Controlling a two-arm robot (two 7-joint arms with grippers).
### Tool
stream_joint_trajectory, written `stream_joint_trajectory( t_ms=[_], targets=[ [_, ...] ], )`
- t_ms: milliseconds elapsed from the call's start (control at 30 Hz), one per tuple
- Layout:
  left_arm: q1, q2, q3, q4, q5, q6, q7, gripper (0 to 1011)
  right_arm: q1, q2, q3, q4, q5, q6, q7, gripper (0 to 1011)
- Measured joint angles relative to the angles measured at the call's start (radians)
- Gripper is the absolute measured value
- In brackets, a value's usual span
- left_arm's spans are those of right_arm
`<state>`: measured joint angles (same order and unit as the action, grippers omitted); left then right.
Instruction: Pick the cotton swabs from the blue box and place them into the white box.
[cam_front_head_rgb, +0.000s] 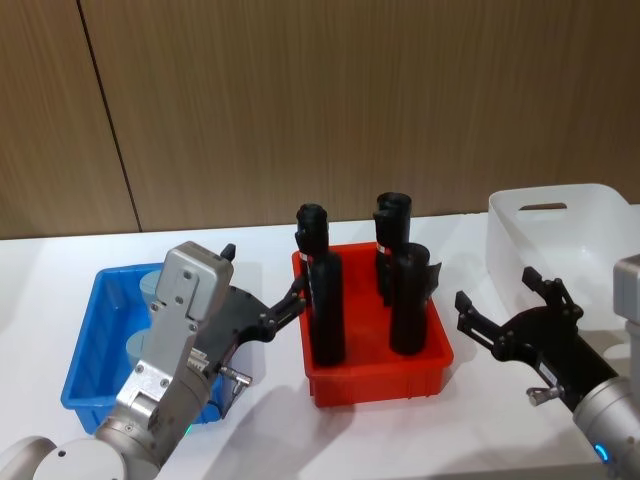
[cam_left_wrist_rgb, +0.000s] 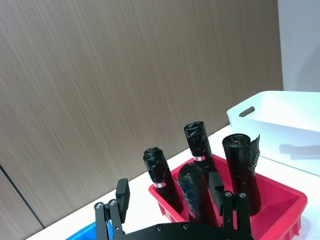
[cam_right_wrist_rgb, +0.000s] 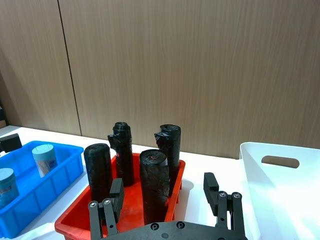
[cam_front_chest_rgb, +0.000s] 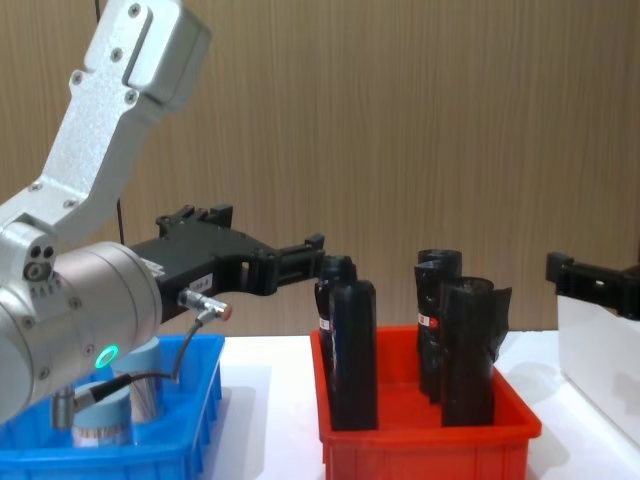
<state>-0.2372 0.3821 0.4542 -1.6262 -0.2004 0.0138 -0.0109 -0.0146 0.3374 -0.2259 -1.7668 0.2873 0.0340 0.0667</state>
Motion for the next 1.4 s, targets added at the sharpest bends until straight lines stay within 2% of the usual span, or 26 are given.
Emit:
stream_joint_trajectory(
  t_ms=[1400],
  targets=[
    [0.0,0.0,0.0,0.0,0.0,0.0,0.0,1004,0.0,0.0,0.0,0.0,0.0,0.0,0.0,1002]
  ],
)
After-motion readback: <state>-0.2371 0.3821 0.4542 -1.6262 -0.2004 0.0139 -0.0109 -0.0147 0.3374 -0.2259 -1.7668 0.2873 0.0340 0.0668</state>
